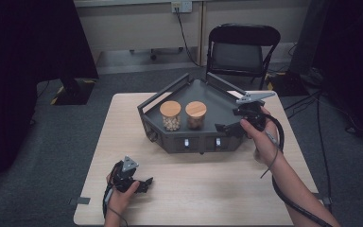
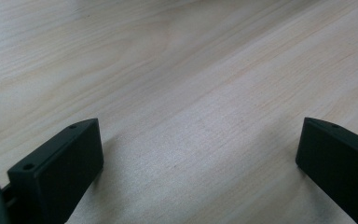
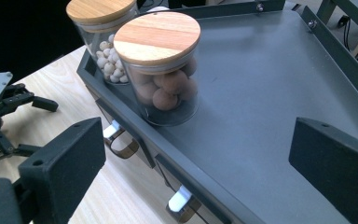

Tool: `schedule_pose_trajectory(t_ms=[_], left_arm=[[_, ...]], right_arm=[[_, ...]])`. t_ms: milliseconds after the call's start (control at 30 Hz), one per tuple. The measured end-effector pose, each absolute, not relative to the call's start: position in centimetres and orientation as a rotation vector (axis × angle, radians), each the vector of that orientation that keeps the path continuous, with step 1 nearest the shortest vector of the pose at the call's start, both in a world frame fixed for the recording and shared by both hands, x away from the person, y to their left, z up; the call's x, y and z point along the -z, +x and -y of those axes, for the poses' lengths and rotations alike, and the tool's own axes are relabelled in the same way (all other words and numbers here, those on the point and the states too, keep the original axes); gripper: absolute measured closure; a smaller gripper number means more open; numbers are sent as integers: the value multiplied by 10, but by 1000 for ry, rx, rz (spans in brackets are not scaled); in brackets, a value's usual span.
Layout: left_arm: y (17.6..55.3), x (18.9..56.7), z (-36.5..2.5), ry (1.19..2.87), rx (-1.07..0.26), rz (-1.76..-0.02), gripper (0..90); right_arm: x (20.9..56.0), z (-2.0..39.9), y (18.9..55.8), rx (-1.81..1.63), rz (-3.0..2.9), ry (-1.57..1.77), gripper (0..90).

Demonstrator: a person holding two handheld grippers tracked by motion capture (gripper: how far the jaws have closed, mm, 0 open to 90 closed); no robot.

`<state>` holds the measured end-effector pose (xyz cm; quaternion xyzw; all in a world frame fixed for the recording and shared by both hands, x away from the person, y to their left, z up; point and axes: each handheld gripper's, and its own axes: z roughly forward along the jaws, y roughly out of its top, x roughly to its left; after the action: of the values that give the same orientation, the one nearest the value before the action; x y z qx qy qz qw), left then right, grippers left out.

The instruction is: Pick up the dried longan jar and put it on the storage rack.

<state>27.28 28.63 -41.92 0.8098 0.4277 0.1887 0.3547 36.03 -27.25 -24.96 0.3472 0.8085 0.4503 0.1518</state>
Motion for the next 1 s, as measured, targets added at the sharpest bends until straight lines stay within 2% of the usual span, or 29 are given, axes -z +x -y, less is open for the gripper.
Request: schedule_pose_trajectory(t_ms=[1000], left_arm=[[273, 419, -287, 2095, -485, -1105, 2]], right_arm=[[257, 310, 340, -1310, -2277, 1010, 29]])
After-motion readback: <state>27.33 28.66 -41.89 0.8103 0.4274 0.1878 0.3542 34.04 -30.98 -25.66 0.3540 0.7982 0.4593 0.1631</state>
